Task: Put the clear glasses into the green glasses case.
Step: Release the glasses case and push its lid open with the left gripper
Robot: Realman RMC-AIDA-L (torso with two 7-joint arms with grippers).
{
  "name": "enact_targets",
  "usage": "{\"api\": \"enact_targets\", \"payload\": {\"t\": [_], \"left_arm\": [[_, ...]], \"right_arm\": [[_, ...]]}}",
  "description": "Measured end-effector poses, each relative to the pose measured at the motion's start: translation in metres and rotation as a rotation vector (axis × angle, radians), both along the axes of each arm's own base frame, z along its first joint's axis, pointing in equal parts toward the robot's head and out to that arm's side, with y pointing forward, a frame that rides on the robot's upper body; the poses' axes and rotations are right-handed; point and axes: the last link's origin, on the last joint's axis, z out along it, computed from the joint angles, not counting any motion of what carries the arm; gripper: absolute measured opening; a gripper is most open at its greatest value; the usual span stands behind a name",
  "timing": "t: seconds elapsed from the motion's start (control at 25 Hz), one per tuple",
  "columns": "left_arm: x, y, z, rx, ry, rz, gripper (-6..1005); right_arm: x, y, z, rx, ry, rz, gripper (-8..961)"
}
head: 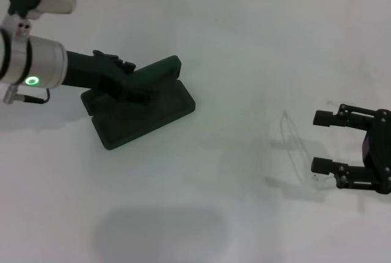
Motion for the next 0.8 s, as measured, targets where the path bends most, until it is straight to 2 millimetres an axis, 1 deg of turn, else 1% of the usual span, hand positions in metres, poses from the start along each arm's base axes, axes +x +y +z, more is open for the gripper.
{"api": "enact_targets", "payload": {"t": [0.16, 0.8], "left_arm": [[0.0003, 0.0008, -0.0042, 0.017, 0.052, -0.007, 823], [0.0036, 0.0027, -0.0029, 0.009, 0.057, -0.019, 773]], "right_arm": [[-0.0003, -0.0005, -0.0002, -0.003, 0.002, 0.002, 711], [0.0007, -0.002, -0.0023, -0.011, -0.004, -0.001, 698]]}}
